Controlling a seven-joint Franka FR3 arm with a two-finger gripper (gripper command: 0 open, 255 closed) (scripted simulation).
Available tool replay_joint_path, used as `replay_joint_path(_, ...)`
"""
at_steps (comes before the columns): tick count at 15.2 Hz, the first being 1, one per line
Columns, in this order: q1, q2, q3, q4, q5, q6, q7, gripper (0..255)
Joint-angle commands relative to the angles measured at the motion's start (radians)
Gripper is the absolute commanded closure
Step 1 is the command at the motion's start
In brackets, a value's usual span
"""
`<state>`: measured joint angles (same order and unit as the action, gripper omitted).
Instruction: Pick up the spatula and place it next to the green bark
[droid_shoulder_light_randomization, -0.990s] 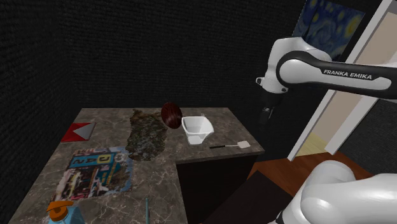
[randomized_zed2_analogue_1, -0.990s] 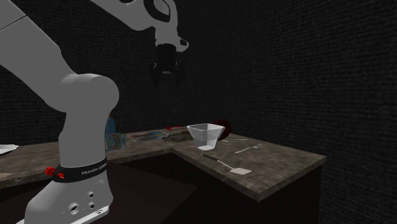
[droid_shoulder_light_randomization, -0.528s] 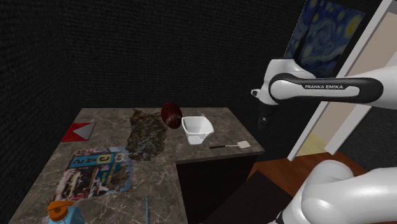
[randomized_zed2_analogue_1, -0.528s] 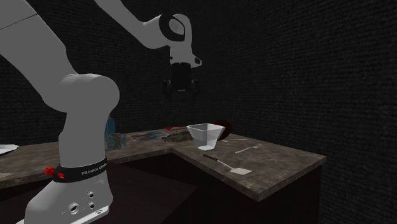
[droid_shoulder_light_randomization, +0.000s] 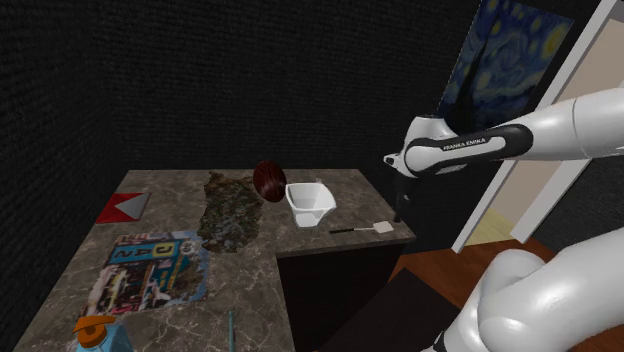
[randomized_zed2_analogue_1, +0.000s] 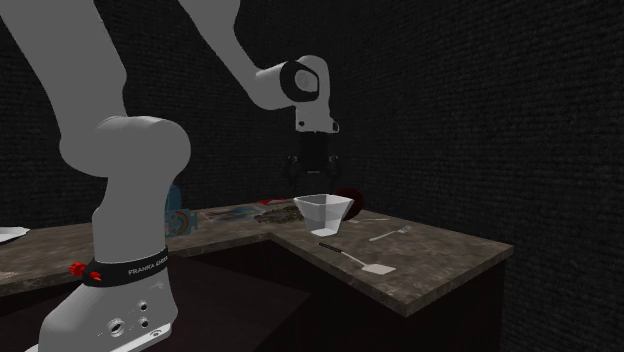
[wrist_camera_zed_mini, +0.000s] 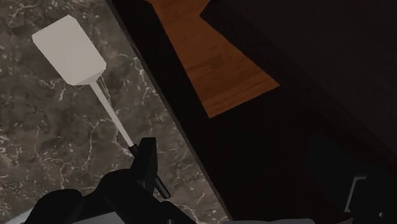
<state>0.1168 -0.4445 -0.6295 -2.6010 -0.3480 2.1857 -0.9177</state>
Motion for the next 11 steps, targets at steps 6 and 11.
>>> replay_joint_path(6,0.182,0.360,-0.220,0.107,0.271,0.247,-0.437,0)
replay_joint_path(11,0.150,0.676,-0.162,0.242,0.697,0.306,-0.881,0)
